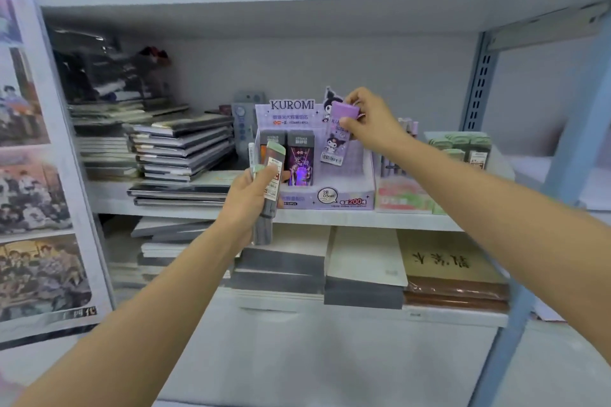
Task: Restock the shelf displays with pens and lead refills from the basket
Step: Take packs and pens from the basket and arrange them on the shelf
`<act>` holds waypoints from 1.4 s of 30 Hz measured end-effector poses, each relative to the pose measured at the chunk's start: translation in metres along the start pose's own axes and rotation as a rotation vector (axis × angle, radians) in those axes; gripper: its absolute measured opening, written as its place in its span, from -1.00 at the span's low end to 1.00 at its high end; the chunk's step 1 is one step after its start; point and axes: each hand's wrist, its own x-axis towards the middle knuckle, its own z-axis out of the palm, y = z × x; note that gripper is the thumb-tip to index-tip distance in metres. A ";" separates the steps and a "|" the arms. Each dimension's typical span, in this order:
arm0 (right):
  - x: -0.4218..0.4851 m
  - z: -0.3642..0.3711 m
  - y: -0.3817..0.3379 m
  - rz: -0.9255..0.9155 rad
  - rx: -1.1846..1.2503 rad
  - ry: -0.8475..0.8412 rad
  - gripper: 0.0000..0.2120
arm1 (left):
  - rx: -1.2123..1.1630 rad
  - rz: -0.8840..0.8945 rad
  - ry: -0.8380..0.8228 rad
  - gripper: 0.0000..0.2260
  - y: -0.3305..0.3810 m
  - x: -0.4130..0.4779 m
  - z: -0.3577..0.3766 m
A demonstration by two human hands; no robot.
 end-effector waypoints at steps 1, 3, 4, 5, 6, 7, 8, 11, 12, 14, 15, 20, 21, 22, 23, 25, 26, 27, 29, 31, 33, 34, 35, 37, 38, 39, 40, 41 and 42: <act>0.002 0.003 0.001 -0.002 -0.022 -0.022 -0.81 | 0.008 -0.004 0.000 -0.72 -0.002 0.001 0.000; 0.004 0.010 0.005 -0.014 -0.058 -0.070 -0.81 | 0.020 -0.015 0.015 -0.73 -0.007 0.003 -0.002; 0.005 0.014 0.006 -0.020 -0.097 -0.095 -0.81 | 0.029 -0.008 0.023 -0.76 -0.010 0.003 -0.002; 0.005 0.016 0.008 -0.025 -0.148 -0.117 -0.80 | 0.040 0.005 0.030 -0.78 -0.012 0.003 -0.003; 0.006 0.019 0.010 -0.031 -0.195 -0.130 -0.80 | 0.048 0.018 0.034 -0.80 -0.014 0.003 -0.003; 0.007 0.020 0.011 -0.038 -0.230 -0.138 -0.80 | 0.050 0.029 0.033 -0.80 -0.015 0.002 -0.003; 0.009 0.019 0.013 -0.045 -0.254 -0.151 -0.80 | 0.048 0.034 0.032 -0.79 -0.016 0.003 -0.003; 0.015 0.011 0.013 -0.059 -0.297 -0.245 -0.82 | 0.043 0.031 0.035 -0.80 -0.017 0.005 -0.003; 0.016 0.009 0.013 -0.064 -0.305 -0.274 -0.82 | 0.041 0.028 0.036 -0.81 -0.018 0.005 -0.002; 0.018 0.010 0.012 -0.073 -0.314 -0.288 -0.83 | 0.035 0.026 0.032 -0.81 -0.018 0.005 -0.003; 0.018 0.012 0.012 -0.081 -0.320 -0.272 -0.83 | 0.031 0.026 0.028 -0.80 -0.018 0.005 -0.003; 0.017 0.028 0.013 -0.147 -0.326 -0.103 -0.73 | 0.021 0.029 0.009 -0.79 -0.017 0.004 -0.004; 0.016 0.029 0.013 -0.161 -0.341 -0.074 -0.72 | 0.017 0.031 0.002 -0.79 -0.017 0.004 -0.005; 0.016 0.030 0.013 -0.171 -0.368 -0.046 -0.73 | 0.010 0.034 -0.003 -0.79 -0.017 0.003 -0.005; 0.015 0.032 0.014 -0.175 -0.397 -0.023 -0.75 | -0.003 0.037 -0.003 -0.80 -0.017 0.003 -0.005; 0.013 0.035 0.017 -0.173 -0.450 0.004 -0.78 | -0.042 0.046 0.023 -0.84 -0.018 0.002 -0.005; 0.013 0.036 0.018 -0.168 -0.470 0.009 -0.78 | -0.055 0.055 0.044 -0.84 -0.018 0.002 -0.005; 0.013 0.036 0.018 -0.159 -0.486 0.008 -0.77 | -0.060 0.065 0.063 -0.83 -0.018 0.001 -0.006; 0.011 0.033 0.016 -0.139 -0.500 0.002 -0.74 | -0.063 0.078 0.075 -0.77 -0.016 0.001 -0.007; 0.007 0.028 0.010 -0.140 -0.423 0.026 -0.73 | -0.077 0.078 0.052 -0.77 -0.014 0.000 -0.006; -0.003 0.025 0.001 -0.143 -0.191 0.041 -0.77 | -0.097 0.068 0.013 -0.79 -0.012 -0.002 -0.004; -0.010 0.024 -0.004 -0.128 -0.033 -0.003 -0.78 | -0.108 0.060 -0.005 -0.80 -0.011 -0.003 -0.002; -0.017 0.024 -0.009 -0.090 0.123 -0.090 -0.79 | -0.119 0.055 -0.025 -0.80 -0.010 -0.004 0.000; -0.030 0.027 -0.015 0.025 0.308 -0.302 -0.78 | -0.125 0.048 -0.065 -0.80 -0.008 -0.005 0.004; -0.035 0.030 -0.016 0.076 0.345 -0.381 -0.79 | -0.115 0.045 -0.083 -0.80 -0.007 -0.007 0.006; -0.039 0.031 -0.016 0.108 0.363 -0.426 -0.79 | -0.101 0.041 -0.099 -0.79 -0.006 -0.008 0.008; -0.042 0.032 -0.015 0.118 0.374 -0.440 -0.78 | -0.090 0.033 -0.112 -0.77 -0.005 -0.010 0.010; -0.043 0.030 -0.014 0.112 0.382 -0.433 -0.79 | -0.083 0.020 -0.120 -0.74 -0.004 -0.012 0.011; -0.045 0.028 -0.013 0.099 0.384 -0.418 -0.79 | -0.081 0.001 -0.120 -0.72 -0.003 -0.013 0.013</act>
